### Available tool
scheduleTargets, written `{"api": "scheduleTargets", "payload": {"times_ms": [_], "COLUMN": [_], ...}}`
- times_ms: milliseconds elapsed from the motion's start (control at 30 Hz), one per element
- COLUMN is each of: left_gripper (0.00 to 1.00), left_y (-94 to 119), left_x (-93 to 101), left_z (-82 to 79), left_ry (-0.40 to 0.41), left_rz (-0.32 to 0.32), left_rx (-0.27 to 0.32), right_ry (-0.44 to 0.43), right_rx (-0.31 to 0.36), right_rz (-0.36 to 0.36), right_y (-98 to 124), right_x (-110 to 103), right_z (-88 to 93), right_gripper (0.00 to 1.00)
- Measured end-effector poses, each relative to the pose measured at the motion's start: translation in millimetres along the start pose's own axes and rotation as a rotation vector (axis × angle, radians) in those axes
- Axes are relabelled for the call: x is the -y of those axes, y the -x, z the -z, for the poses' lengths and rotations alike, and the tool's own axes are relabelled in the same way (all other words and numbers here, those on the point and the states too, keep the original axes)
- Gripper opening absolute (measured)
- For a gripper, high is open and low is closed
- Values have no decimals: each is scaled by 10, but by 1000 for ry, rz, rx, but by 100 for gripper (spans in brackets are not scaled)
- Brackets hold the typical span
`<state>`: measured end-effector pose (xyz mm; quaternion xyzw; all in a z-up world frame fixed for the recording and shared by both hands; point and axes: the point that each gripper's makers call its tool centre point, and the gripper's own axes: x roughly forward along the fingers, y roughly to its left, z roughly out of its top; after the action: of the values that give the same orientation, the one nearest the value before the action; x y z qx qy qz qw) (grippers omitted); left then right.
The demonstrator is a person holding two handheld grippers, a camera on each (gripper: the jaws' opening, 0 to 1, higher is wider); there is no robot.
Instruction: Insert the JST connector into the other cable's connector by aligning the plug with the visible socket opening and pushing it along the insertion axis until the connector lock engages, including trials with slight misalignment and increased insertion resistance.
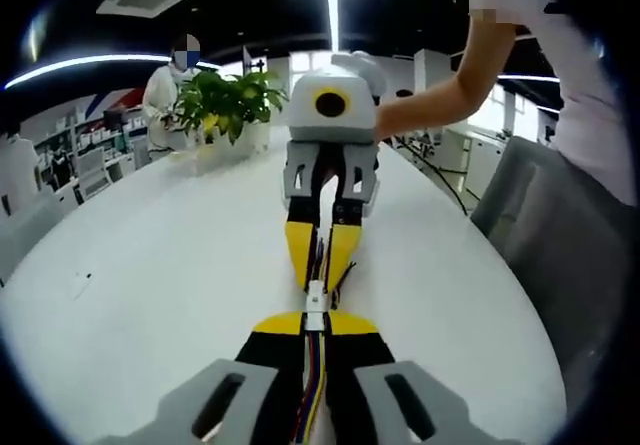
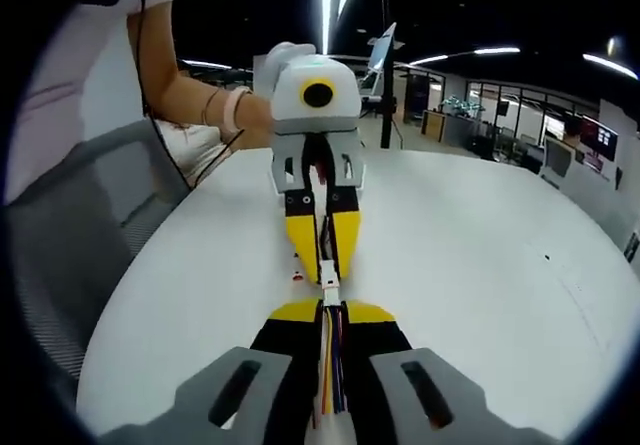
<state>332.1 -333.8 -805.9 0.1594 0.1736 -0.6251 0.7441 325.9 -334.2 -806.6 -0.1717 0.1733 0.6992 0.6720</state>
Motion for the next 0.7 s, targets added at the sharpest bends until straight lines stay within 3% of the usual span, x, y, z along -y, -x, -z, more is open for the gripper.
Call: {"api": "scheduleTargets", "payload": {"times_ms": [467,600,700], "left_gripper": [0,0,0], "left_y": [15,64,115], "left_x": [109,88,62], "left_z": [-59,-156,-200], "left_ry": [32,77,64], "left_rz": [48,48,41], "left_rx": [25,78,107], "right_ry": [-16,-70,-78], "right_rx": [27,96,123], "right_rz": [-53,-53,-55], "right_y": [22,99,143], "right_x": [-101,-59,-16], "right_z": [-43,-144,-180], "right_gripper": [3,3,3]}}
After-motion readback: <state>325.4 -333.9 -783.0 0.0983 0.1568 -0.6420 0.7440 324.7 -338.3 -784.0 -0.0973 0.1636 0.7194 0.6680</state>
